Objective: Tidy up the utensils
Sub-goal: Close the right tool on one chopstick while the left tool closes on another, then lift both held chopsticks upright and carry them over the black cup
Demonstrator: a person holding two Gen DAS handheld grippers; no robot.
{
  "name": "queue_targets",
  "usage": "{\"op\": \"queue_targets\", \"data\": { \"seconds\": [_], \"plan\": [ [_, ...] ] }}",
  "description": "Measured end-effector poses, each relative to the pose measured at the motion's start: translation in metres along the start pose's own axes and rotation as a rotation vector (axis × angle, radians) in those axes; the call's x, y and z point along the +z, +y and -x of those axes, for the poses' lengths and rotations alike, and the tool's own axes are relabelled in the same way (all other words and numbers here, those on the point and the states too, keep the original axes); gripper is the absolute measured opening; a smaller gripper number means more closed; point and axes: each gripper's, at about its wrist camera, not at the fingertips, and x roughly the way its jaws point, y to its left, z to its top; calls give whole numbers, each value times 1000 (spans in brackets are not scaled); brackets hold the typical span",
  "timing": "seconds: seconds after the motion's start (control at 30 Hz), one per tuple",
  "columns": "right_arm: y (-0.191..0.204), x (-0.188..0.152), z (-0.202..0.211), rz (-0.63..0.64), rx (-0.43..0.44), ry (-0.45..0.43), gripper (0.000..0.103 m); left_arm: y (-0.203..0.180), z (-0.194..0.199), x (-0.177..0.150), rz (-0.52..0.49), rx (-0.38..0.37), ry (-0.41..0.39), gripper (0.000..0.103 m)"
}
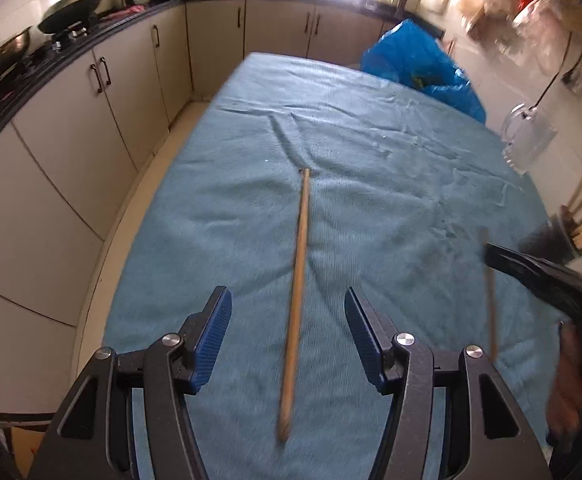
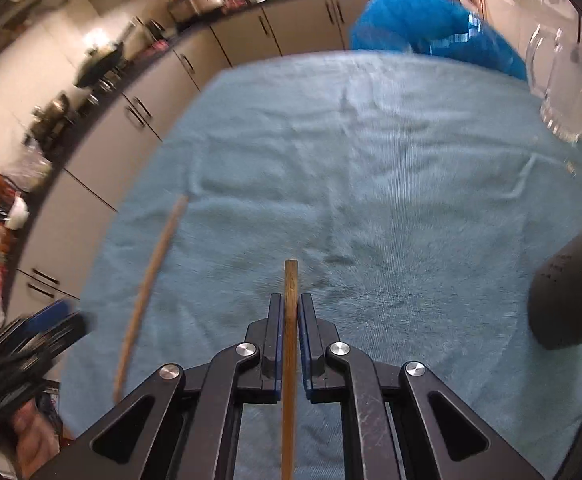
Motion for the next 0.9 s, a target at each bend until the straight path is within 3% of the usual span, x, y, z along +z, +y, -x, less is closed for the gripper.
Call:
{"op": "queue_targets", "data": {
  "seconds": [0.2, 0.37, 0.47, 0.57, 0.7, 0.73, 0.8, 0.9],
  "plan": [
    [6, -11, 37, 30, 36, -82, 8, -23, -41, 55, -52, 16, 57, 58],
    [2, -17, 55, 31, 52, -109, 8, -32, -76, 80, -57, 97, 126, 56],
    [-2, -18, 60, 29, 57, -120, 8, -32, -91, 85, -59, 103, 160, 48],
    [0, -18, 62, 26, 61, -130, 8, -31, -105, 87, -46, 107, 204, 30],
    [2, -20, 66, 22, 73, -139, 8, -34, -109, 87, -54, 128, 197, 20],
    [2, -21, 67, 22, 76, -141, 8, -35, -108, 87, -56, 134, 191, 8],
    [4, -24, 69, 16, 78, -148, 8, -35, -108, 84, -56, 139, 186, 5],
    [4, -27, 76, 19, 79, -167, 8, -36, -95, 76, -45, 89, 159, 5]
  ]
}}
